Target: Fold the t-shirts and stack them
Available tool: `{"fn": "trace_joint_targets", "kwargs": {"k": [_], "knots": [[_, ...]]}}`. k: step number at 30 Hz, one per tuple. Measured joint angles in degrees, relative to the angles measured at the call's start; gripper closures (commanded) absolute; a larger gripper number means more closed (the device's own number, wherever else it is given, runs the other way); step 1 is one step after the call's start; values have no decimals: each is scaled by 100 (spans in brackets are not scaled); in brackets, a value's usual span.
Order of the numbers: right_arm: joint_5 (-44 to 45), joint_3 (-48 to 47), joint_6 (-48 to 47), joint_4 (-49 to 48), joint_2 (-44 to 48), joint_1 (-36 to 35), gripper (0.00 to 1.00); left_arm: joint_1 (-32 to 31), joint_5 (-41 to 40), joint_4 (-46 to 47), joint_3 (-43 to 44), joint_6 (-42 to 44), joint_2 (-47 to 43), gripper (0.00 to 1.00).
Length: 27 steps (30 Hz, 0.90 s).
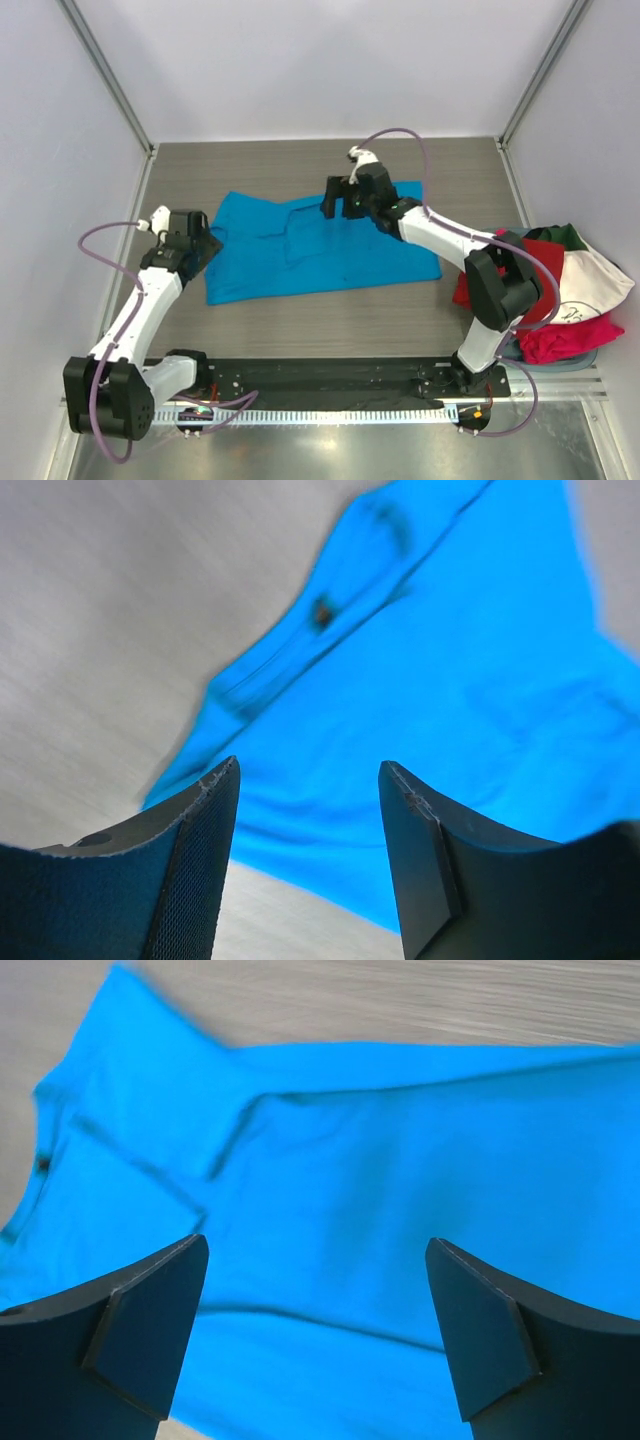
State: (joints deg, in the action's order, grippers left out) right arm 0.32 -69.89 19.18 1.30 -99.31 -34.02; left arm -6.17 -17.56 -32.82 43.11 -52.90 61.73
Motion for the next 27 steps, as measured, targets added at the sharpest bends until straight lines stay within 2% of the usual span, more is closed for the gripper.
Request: {"fn": "trace_joint_targets", "kwargs": {"k": [5,8,12,20,23,27], "knots": [[164,0,601,254,-2,975,18,0,92,260,568,55,472,44],[612,-98,859,540,-50,1287,26,0,280,385,1064,125,1294,51],[903,-457,1141,841,-293,1480,33,0,372,551,1685,317,2361,54],[922,-619,1375,999,-640,1971,33,0,334,597,2634,743,3823,58],[879,-590,1375,997,-662,1998,33,0,308,605,2959,876,4245,63],[833,-367,1373,815,-656,1963,33,0,249,535,3351,1038,4721,63]]}}
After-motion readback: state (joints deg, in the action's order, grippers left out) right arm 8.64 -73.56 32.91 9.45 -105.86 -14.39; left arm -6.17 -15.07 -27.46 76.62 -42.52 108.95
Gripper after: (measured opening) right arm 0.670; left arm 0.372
